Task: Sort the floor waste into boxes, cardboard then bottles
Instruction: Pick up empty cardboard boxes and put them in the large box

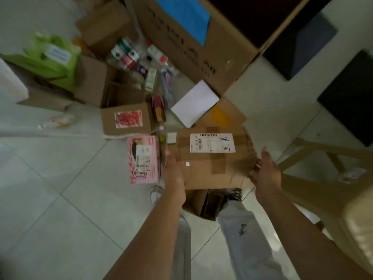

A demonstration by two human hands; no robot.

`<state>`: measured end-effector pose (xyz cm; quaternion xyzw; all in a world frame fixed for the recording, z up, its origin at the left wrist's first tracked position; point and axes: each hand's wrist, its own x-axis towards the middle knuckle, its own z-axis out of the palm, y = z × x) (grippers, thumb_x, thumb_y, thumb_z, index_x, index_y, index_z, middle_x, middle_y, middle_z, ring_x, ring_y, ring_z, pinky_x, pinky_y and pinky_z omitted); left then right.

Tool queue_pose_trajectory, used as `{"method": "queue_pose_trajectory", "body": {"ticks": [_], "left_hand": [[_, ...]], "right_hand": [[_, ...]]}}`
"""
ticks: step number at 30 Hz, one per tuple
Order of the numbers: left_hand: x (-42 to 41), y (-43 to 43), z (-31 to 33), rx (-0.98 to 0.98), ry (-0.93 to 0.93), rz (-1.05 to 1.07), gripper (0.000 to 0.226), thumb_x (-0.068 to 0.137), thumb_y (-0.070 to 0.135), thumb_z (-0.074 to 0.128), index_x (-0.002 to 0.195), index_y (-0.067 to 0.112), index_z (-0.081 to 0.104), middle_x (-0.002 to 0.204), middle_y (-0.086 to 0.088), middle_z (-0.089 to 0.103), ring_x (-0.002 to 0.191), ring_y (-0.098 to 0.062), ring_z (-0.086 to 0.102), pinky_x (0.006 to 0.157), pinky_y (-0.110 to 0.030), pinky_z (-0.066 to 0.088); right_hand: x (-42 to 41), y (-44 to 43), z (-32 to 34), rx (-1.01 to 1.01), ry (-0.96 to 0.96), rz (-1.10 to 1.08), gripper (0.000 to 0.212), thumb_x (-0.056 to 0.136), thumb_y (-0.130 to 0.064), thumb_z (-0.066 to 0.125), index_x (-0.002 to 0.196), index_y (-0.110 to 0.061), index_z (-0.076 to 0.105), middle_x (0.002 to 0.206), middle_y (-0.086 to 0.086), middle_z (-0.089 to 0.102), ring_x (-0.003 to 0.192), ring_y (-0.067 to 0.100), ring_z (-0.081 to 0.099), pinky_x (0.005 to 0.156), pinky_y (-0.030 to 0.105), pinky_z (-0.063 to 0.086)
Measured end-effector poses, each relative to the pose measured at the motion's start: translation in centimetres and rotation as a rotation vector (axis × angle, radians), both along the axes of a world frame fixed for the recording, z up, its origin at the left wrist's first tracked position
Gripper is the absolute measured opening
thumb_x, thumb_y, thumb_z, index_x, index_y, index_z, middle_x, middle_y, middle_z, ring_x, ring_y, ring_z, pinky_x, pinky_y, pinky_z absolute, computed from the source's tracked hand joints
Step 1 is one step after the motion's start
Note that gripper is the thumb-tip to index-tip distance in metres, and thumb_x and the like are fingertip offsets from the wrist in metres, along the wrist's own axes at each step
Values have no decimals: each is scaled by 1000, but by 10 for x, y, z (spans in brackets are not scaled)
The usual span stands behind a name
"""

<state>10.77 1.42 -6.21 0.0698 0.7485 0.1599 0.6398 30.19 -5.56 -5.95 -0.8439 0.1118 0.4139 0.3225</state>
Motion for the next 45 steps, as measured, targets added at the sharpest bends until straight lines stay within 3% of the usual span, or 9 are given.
{"method": "queue_pose_trajectory", "body": {"ticks": [9, 14, 18, 23, 28, 33, 36, 41, 45], "left_hand": [[-29, 112, 140, 231, -292, -135, 22, 100, 17, 47, 110, 12, 66, 92, -9, 74, 78, -19, 74, 61, -31, 58], [-77, 148, 162, 372, -203, -285, 36, 97, -6, 43, 95, 14, 73, 85, -6, 73, 75, -19, 71, 60, -23, 59], [-76, 167, 180, 465, -97, -274, 24, 98, 13, 47, 106, 8, 69, 85, -10, 74, 67, -16, 70, 52, -23, 56], [-63, 195, 194, 711, 11, -269, 63, 78, 74, 53, 109, 23, 72, 101, -4, 76, 95, -20, 71, 79, -37, 58], [-25, 251, 242, 869, 101, -263, 69, 91, 63, 38, 132, 11, 57, 110, 3, 71, 97, -11, 68, 75, -26, 60], [79, 324, 278, 823, 274, -300, 54, 98, 62, 19, 101, 37, 66, 98, 15, 70, 95, -2, 65, 88, -34, 50], [133, 376, 267, 832, 226, -281, 55, 99, 58, 23, 108, 30, 69, 100, 9, 74, 92, -5, 70, 79, -31, 55], [182, 427, 226, 771, 296, -239, 78, 78, 82, 39, 129, 27, 61, 128, 5, 60, 115, -13, 57, 110, -40, 39], [243, 418, 196, 698, 225, -454, 59, 102, 54, 24, 149, 21, 35, 137, 1, 45, 130, -16, 42, 102, -28, 31]], "right_hand": [[-8, 71, 161, 384, 54, -197, 40, 94, -5, 42, 125, -21, 62, 107, 7, 67, 101, 24, 62, 91, 46, 51], [-13, 100, 201, 283, 180, -99, 44, 92, -54, 54, 97, -12, 69, 95, 12, 72, 91, 29, 68, 87, 47, 53], [-22, 136, 211, 208, 188, 154, 65, 69, -76, 53, 112, -28, 58, 111, 5, 64, 99, 26, 63, 82, 45, 54], [-9, 174, 206, 413, 213, 456, 91, 66, -58, 71, 142, -47, 24, 125, -11, 50, 100, 11, 59, 66, 27, 56], [46, 224, 214, 671, 254, 625, 111, 64, -48, 86, 140, -67, 7, 148, -10, 34, 132, 19, 42, 96, 46, 52], [126, 290, 225, 835, 98, 743, 110, 73, -23, 83, 138, -67, 5, 137, -5, 45, 124, 19, 52, 91, 48, 56], [170, 321, 217, 784, -12, 794, 99, 76, -23, 81, 138, -59, 12, 123, -10, 51, 111, 17, 58, 90, 47, 56], [207, 342, 175, 501, -72, 1023, 29, 89, -31, 67, 113, -33, 52, 110, -9, 60, 101, 12, 62, 87, 41, 58], [211, 340, 131, 375, -244, 973, 13, 94, -34, 60, 101, -23, 58, 95, -5, 63, 82, 10, 65, 75, 32, 59]]}}
